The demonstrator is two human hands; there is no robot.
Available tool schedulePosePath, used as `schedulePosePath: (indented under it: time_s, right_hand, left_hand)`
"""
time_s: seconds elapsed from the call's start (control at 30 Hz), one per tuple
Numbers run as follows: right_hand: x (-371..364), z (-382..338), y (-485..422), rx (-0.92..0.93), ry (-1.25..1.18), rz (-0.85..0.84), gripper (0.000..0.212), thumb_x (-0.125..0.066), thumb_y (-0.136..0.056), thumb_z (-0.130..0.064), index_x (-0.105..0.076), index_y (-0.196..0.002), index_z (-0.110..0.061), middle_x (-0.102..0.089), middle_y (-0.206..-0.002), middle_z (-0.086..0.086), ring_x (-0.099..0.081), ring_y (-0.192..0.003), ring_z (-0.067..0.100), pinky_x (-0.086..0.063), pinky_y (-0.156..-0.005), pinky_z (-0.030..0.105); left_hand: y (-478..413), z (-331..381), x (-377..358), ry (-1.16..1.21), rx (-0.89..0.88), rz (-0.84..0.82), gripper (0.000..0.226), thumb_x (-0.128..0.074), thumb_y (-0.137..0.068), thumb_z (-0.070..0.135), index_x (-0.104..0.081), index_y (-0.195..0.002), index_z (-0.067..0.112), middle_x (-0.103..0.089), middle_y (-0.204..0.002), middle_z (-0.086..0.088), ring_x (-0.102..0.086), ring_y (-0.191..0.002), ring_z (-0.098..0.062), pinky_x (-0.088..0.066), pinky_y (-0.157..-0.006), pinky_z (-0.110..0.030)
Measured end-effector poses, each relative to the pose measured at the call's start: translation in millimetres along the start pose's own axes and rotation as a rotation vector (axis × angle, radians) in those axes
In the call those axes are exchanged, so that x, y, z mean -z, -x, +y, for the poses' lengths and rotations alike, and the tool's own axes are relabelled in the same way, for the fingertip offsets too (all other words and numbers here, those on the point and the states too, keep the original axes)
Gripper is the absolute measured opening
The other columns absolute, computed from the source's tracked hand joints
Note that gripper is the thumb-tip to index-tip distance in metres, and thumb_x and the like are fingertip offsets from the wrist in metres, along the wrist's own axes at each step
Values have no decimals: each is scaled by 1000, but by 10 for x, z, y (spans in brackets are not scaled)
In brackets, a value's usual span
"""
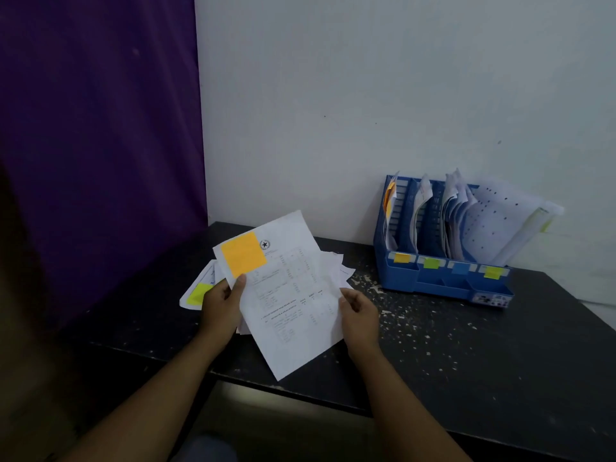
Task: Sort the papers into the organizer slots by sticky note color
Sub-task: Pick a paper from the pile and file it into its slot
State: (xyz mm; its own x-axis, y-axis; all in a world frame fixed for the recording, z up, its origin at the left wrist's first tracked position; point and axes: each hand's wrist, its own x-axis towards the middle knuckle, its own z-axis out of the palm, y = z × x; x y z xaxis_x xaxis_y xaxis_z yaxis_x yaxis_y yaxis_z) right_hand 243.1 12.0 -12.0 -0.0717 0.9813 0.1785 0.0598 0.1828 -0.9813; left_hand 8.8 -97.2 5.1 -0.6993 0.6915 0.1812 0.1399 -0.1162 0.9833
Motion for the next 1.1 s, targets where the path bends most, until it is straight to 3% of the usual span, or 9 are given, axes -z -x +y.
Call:
schedulePosePath:
  time_s: [0.17, 0.23, 0.3, 0.4, 0.57, 0.67, 0.73, 0.9, 1.1]
  right_hand:
    - [6, -59, 24, 56, 94, 21, 22, -63, -102, -16, -68, -115, -33, -72, -111, -9, -67, -101, 7, -51, -74, 14]
    - [-1, -59, 35, 102, 174, 41, 27, -65, -99, -18, -65, -121, -35, -70, -119, -8, -65, -107, 9, -56, -84, 26]
    - [-8, -75, 58, 220, 388, 136, 44, -70, -93, -23, -59, -135, -31, -61, -134, -9, -54, -121, 13, -51, -102, 35]
    - [-40, -263, 161, 410, 516, 210, 62, -71, -93, -37, -47, -149, -26, -48, -145, -4, -43, -132, 14, -43, -111, 38]
    - [-124, -585, 352, 413, 550, -3, 90, -54, -90, -77, -23, -162, -31, -28, -167, -10, -27, -152, 10, -37, -119, 38]
    - [-81, -645, 286, 416, 628, 42, 67, -42, -105, -54, -21, -164, -30, -30, -169, -6, -33, -152, 16, -43, -116, 42]
    - [35, -730, 230, 388, 608, 91, 57, -34, -108, -45, -25, -163, -30, -40, -164, -3, -42, -146, 20, -48, -111, 47]
    - [288, -842, 84, 363, 619, 191, 63, -56, -107, -27, -27, -162, -27, -52, -153, 1, -55, -131, 21, -58, -97, 42]
    - [441, -754, -174, 381, 611, 212, 71, -67, -102, -14, -30, -161, -29, -49, -157, -1, -52, -138, 19, -55, -104, 39]
  left_hand:
    - [-131, 365, -44, -72, -47, -31, 43, -63, -104, 41, -73, -104, 0, -78, -100, -15, -74, -97, -36, -59, -89, -55]
    - [-155, 558, -119, -88, -105, -49, 40, -64, -104, 40, -74, -99, 1, -78, -95, -13, -74, -93, -34, -60, -85, -54]
    - [-180, 725, -223, -101, -160, -46, 37, -64, -105, 39, -74, -89, 7, -76, -85, -9, -74, -83, -28, -59, -74, -47]
    - [-164, 969, -437, -84, -222, -18, 44, -64, -105, 36, -61, -67, 14, -63, -60, 2, -61, -54, -8, -48, -58, -31]
    - [18, 1407, -890, 38, -236, -69, 30, -65, -105, 37, -77, -90, 14, -74, -64, -10, -75, -58, -23, -62, -58, -31]
    - [129, 1595, -1065, 62, -279, -98, 30, -65, -105, 36, -79, -90, 13, -74, -61, -10, -75, -57, -29, -66, -67, -39]
    - [205, 1745, -1158, 21, -333, -108, 33, -64, -105, 36, -79, -86, 14, -73, -59, -8, -74, -53, -28, -65, -65, -40]
    - [275, 2116, -1290, -107, -465, -143, 29, -67, -103, 35, -82, -92, 14, -77, -75, 3, -73, -54, -15, -60, -51, -28]
    - [238, 2347, -1457, -108, -453, -230, 17, -67, -102, 21, -83, -101, 14, -81, -92, 3, -78, -65, -14, -65, -64, -28]
